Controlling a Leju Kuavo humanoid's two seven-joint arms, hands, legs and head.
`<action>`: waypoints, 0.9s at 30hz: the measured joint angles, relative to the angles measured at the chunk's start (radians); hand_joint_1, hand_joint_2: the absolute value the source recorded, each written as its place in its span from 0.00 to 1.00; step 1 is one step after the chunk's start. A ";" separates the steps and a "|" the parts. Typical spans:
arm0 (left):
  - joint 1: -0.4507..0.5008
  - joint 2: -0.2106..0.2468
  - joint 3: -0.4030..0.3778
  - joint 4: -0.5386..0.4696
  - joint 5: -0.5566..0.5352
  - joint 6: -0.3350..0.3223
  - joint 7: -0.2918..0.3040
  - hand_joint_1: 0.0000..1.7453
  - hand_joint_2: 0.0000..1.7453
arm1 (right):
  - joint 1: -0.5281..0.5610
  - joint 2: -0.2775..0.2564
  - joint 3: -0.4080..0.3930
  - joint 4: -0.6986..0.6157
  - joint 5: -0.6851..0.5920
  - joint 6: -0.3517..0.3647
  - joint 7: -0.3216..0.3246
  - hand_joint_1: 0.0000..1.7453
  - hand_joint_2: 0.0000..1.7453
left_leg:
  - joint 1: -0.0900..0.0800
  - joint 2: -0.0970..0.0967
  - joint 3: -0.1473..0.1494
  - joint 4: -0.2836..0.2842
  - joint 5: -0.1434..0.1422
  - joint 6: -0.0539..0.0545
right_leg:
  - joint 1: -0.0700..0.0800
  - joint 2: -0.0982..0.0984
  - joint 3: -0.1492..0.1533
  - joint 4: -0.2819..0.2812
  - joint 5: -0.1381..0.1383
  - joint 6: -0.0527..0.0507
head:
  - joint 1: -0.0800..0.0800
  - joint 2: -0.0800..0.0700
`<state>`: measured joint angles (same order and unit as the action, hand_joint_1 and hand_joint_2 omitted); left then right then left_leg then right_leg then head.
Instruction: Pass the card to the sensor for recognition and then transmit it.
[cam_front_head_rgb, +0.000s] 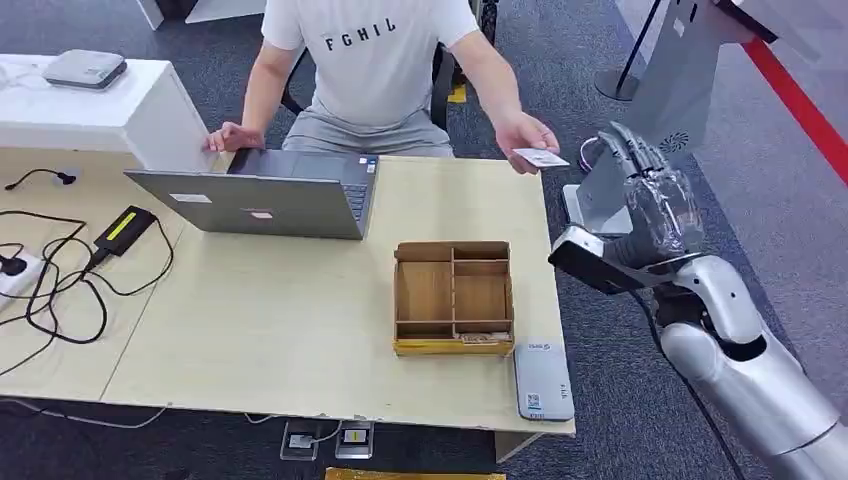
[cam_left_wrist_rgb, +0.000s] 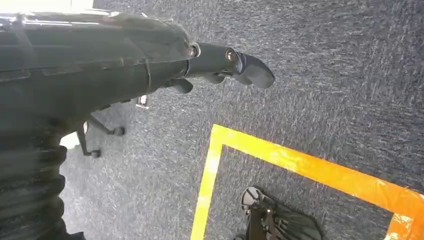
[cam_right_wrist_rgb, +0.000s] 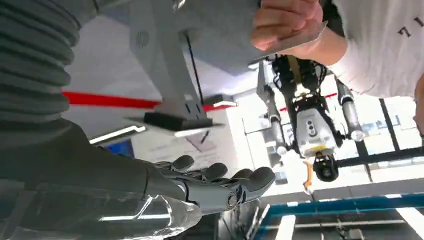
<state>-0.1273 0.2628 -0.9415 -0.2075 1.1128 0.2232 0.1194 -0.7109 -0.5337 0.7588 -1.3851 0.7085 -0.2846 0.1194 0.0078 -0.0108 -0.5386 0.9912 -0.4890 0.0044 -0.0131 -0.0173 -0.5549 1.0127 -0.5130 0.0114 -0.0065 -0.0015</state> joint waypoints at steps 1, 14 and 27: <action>0.000 -0.002 0.000 0.000 0.000 0.004 0.002 0.00 1.00 | -0.004 0.003 0.005 0.009 0.032 -0.001 0.003 0.00 1.00 | 0.000 0.000 0.000 0.000 0.000 0.000 | 0.000 0.000 0.000 0.000 0.000 0.000 | 0.000 0.000; 0.001 -0.016 0.000 0.000 0.000 0.005 0.006 0.00 1.00 | -0.013 0.032 0.019 0.121 0.198 0.004 0.030 0.00 1.00 | 0.000 0.000 0.000 0.000 0.000 0.000 | 0.000 0.000 0.000 0.000 0.000 0.000 | 0.000 0.000; 0.001 -0.022 0.000 0.000 0.004 0.005 0.015 0.00 1.00 | -0.012 0.047 0.015 0.160 0.200 0.042 0.038 1.00 1.00 | 0.000 0.000 0.000 0.000 0.000 0.000 | 0.000 0.000 0.000 0.000 0.000 0.000 | 0.000 0.000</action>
<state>-0.1265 0.2411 -0.9415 -0.2075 1.1166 0.2281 0.1343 -0.7234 -0.4868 0.7740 -1.2253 0.9083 -0.2430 0.1572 0.0078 -0.0106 -0.5384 0.9913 -0.4890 0.0044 -0.0131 -0.0171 -0.5552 1.0126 -0.5130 0.0114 -0.0061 -0.0015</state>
